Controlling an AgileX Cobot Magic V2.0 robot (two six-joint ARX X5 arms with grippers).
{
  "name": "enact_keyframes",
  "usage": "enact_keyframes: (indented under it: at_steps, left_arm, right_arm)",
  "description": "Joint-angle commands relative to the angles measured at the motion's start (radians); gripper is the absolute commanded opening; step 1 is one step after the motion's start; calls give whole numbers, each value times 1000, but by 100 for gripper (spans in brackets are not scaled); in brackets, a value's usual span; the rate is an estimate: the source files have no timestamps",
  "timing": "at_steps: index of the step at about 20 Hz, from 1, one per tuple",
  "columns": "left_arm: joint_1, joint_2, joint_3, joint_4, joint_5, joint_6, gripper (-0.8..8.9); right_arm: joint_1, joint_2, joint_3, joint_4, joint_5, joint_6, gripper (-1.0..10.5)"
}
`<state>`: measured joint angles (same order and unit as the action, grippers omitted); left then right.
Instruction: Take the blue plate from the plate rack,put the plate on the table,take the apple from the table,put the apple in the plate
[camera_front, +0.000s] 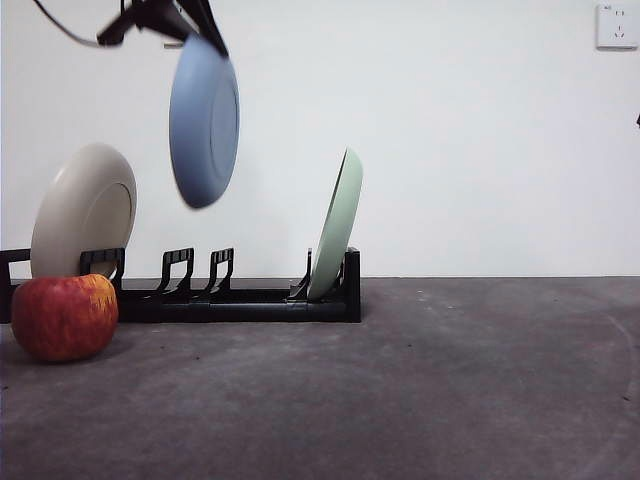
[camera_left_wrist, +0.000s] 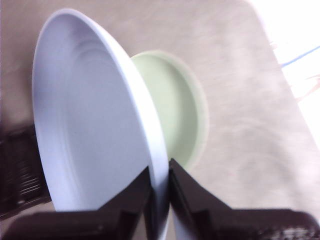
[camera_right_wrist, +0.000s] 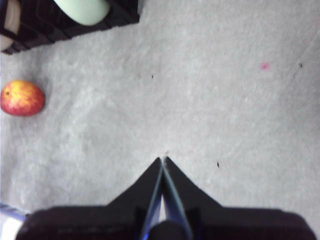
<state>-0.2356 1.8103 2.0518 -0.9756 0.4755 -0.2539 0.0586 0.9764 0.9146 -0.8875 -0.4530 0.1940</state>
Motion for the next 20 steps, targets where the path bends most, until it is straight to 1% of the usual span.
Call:
enact_keyframes:
  at_steps: [1, 3, 5, 8, 10, 12, 14, 17, 19, 20]
  left_arm:
    - [-8, -55, 5, 0, 55, 42, -8]
    - [-30, -113, 5, -17, 87, 91, -8]
    - [-60, -163, 5, -47, 85, 153, -8]
    - [-105, -213, 5, -98, 73, 195, -8]
    - [-137, -236, 5, -139, 44, 228, -8]
    - [-185, -253, 5, -193, -24, 251, -8]
    - [-253, -261, 5, -250, -113, 269, -8]
    - [-376, -262, 5, -284, -291, 272, -8]
    - [-473, -262, 3, -311, -450, 255, -8]
    - [-520, -262, 2, -327, -511, 253, -8]
  right_arm:
    - [1, 2, 3, -19, -3, -23, -1]
    - [1, 2, 3, -39, -3, -44, -1]
    - [1, 2, 3, -53, -4, -50, -1]
    - [1, 2, 3, -65, -18, -68, -1]
    - [1, 1, 3, -66, -50, -71, -1]
    - [1, 1, 3, -76, -61, -81, -1]
    - [1, 1, 3, -97, -69, -106, -1]
    - [1, 0, 3, -118, -72, -140, -1]
    - [1, 0, 3, -130, -72, -154, -1]
    - [1, 0, 3, -133, -72, -164, -1]
